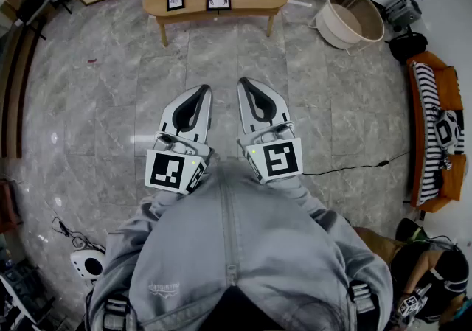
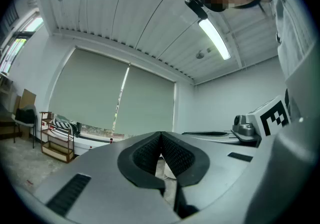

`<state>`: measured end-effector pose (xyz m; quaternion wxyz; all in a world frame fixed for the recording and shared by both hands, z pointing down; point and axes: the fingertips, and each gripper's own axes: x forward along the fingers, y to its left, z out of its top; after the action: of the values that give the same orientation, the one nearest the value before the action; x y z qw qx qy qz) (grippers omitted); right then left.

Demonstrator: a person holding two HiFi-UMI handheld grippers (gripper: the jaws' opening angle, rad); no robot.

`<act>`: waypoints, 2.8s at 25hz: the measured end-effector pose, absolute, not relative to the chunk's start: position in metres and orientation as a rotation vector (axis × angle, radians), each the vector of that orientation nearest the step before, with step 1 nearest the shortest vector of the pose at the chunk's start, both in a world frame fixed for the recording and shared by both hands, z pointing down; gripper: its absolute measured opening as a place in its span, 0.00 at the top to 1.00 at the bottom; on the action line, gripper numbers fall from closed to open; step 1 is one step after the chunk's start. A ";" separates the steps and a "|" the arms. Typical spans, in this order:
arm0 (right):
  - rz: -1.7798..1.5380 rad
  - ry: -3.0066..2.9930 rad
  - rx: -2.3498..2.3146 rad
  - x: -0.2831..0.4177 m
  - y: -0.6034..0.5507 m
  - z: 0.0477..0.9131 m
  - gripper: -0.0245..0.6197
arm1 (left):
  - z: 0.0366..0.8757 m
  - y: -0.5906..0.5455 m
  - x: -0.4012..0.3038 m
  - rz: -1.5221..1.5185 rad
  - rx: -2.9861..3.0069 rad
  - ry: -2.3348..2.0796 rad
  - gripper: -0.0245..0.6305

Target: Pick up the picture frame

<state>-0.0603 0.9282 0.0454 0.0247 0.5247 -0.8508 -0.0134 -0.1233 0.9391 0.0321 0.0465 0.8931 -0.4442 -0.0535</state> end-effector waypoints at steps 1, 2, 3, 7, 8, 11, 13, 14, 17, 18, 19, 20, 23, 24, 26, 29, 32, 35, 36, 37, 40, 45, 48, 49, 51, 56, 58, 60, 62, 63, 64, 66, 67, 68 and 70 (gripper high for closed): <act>-0.046 -2.631 1.624 -0.064 0.926 0.046 0.91 | 0.032 0.936 -0.127 -0.169 2.729 -1.354 0.94; -0.052 -2.629 1.625 -0.067 0.924 0.046 0.91 | 0.032 0.933 -0.130 -0.174 2.733 -1.353 0.94; -0.058 -2.628 1.625 -0.071 0.921 0.046 0.91 | 0.031 0.930 -0.133 -0.178 2.738 -1.351 0.94; -0.080 -2.616 1.636 -0.083 0.911 0.045 0.91 | 0.029 0.919 -0.143 -0.188 2.760 -1.332 0.94; -0.081 -2.610 1.642 -0.085 0.908 0.046 0.91 | 0.029 0.917 -0.145 -0.191 2.765 -1.325 0.94; -0.083 -2.591 1.661 -0.091 0.900 0.048 0.91 | 0.029 0.910 -0.151 -0.194 2.781 -1.301 0.94; -0.079 -2.580 1.672 -0.095 0.898 0.051 0.91 | 0.031 0.907 -0.155 -0.192 2.788 -1.283 0.94; -0.071 -2.579 1.677 -0.098 0.897 0.053 0.91 | 0.033 0.906 -0.157 -0.191 2.789 -1.275 0.94; 0.001 -2.592 1.695 -0.105 0.894 0.064 0.91 | 0.040 0.901 -0.164 -0.192 2.777 -1.258 0.94; 0.030 -2.598 1.704 -0.105 0.892 0.068 0.91 | 0.043 0.899 -0.166 -0.192 2.770 -1.255 0.94; 0.047 -2.600 1.712 -0.105 0.889 0.071 0.91 | 0.046 0.896 -0.167 -0.191 2.764 -1.252 0.94; 0.050 -2.599 1.714 -0.104 0.885 0.072 0.91 | 0.047 0.892 -0.167 -0.190 2.760 -1.251 0.94; 0.028 -2.601 1.715 -0.099 0.871 0.071 0.91 | 0.049 0.878 -0.164 -0.191 2.760 -1.254 0.94; 0.026 -2.602 1.714 -0.098 0.865 0.072 0.91 | 0.051 0.872 -0.164 -0.189 2.759 -1.256 0.94; 0.038 -2.599 1.711 -0.096 0.851 0.078 0.91 | 0.055 0.859 -0.162 -0.187 2.753 -1.261 0.94; 0.069 -2.603 1.707 -0.090 0.823 0.088 0.91 | 0.064 0.828 -0.157 -0.175 2.735 -1.272 0.94; 0.077 -2.604 1.688 -0.074 0.781 0.093 0.91 | 0.069 0.789 -0.143 -0.167 2.727 -1.273 0.94; 0.094 -2.604 1.672 -0.056 0.734 0.098 0.91 | 0.072 0.741 -0.125 -0.143 2.731 -1.286 0.94; 0.103 -2.605 1.669 -0.049 0.716 0.100 0.91 | 0.073 0.723 -0.120 -0.135 2.734 -1.295 0.94; 0.114 -2.608 1.664 -0.043 0.698 0.102 0.91 | 0.074 0.705 -0.114 -0.135 2.727 -1.306 0.94; 0.116 -2.628 1.624 -0.022 0.646 0.104 0.91 | 0.074 0.654 -0.093 -0.162 2.697 -1.329 0.94; 0.103 -2.669 1.573 0.006 0.567 0.099 0.91 | 0.069 0.579 -0.065 -0.171 2.684 -1.386 0.94; 0.104 -2.688 1.546 0.017 0.524 0.099 0.91 | 0.068 0.538 -0.053 -0.168 2.679 -1.431 0.94; 0.104 -2.692 1.544 0.021 0.511 0.100 0.91 | 0.068 0.524 -0.050 -0.165 2.677 -1.448 0.94; 0.092 -2.698 1.535 0.029 0.488 0.099 0.91 | 0.068 0.500 -0.044 -0.152 2.670 -1.487 0.94; 0.067 -2.712 1.519 0.045 0.449 0.094 0.91 | 0.065 0.459 -0.034 -0.136 2.655 -1.553 0.94; 0.073 -2.714 1.522 0.051 0.441 0.095 0.91 | 0.064 0.451 -0.031 -0.139 2.648 -1.566 0.94; 0.083 -2.713 1.531 0.057 0.436 0.094 0.91 | 0.063 0.446 -0.030 -0.134 2.637 -1.573 0.94; 0.091 -2.711 1.543 0.061 0.430 0.094 0.91 | 0.063 0.440 -0.030 -0.122 2.632 -1.576 0.94; 0.095 -2.710 1.550 0.063 0.427 0.094 0.91 | 0.063 0.436 -0.030 -0.118 2.629 -1.578 0.94; 0.100 -2.708 1.556 0.065 0.425 0.095 0.91 | 0.063 0.432 -0.030 -0.116 2.628 -1.580 0.94; 0.111 -2.701 1.567 0.069 0.420 0.098 0.91 | 0.064 0.425 -0.029 -0.117 2.630 -1.578 0.94; 0.116 -2.696 1.572 0.070 0.417 0.100 0.91 | 0.065 0.421 -0.028 -0.121 2.628 -1.574 0.94; 0.121 -2.691 1.577 0.072 0.413 0.101 0.91 | 0.065 0.416 -0.027 -0.124 2.626 -1.569 0.94; 0.122 -2.682 1.587 0.072 0.402 0.102 0.91 | 0.066 0.406 -0.028 -0.126 2.626 -1.559 0.94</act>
<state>0.0724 0.4023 0.1016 0.0114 0.5087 -0.8600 0.0393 -0.0282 0.4063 0.0661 0.0423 0.8583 -0.5097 -0.0413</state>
